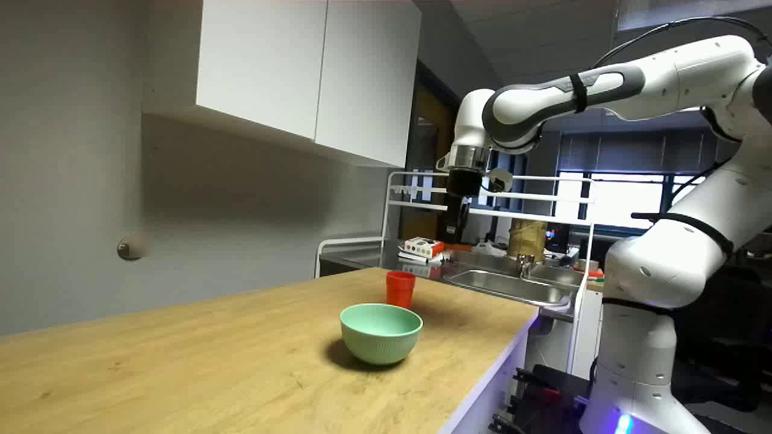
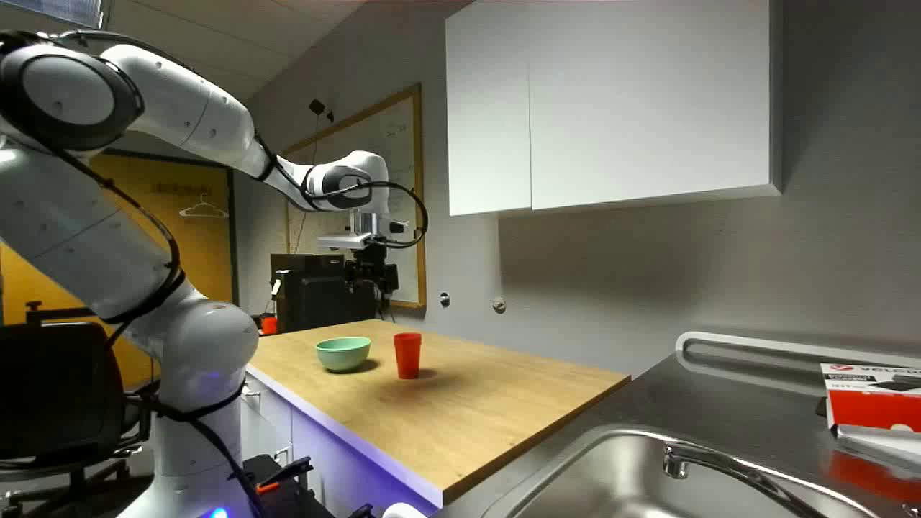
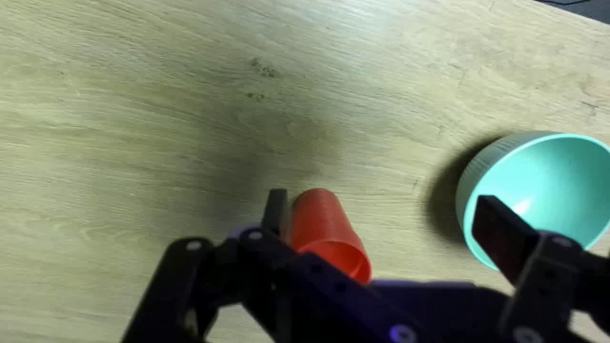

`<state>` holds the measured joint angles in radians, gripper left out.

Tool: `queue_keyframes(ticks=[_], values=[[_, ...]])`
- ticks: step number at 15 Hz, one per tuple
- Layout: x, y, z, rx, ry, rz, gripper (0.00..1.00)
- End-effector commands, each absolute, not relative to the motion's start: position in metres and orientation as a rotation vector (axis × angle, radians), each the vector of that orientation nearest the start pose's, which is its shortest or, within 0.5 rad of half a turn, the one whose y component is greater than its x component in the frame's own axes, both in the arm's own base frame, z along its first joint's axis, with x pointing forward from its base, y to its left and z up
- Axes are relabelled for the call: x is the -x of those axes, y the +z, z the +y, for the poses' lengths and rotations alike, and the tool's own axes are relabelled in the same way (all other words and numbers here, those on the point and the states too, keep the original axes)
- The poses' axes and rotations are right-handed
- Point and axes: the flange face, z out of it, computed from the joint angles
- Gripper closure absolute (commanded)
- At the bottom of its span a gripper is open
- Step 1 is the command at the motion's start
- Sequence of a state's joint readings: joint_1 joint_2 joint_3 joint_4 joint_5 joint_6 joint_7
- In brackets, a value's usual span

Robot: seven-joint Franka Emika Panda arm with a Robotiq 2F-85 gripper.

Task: Pour the contents of the orange cup into the bowl

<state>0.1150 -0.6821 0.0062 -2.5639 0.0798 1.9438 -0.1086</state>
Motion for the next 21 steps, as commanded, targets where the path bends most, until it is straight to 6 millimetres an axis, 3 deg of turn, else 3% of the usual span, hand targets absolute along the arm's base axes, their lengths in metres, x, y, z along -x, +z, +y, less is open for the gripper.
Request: queue_keyframes(ticks=[1, 12, 21], values=[[-0.347, 0.491, 0.048, 3.053, -0.095, -0.309, 0.0], [-0.347, 0.492, 0.048, 3.053, -0.099, -0.309, 0.0], [-0.399, 0.471, 0.033, 3.073, -0.167, -0.191, 0.0]])
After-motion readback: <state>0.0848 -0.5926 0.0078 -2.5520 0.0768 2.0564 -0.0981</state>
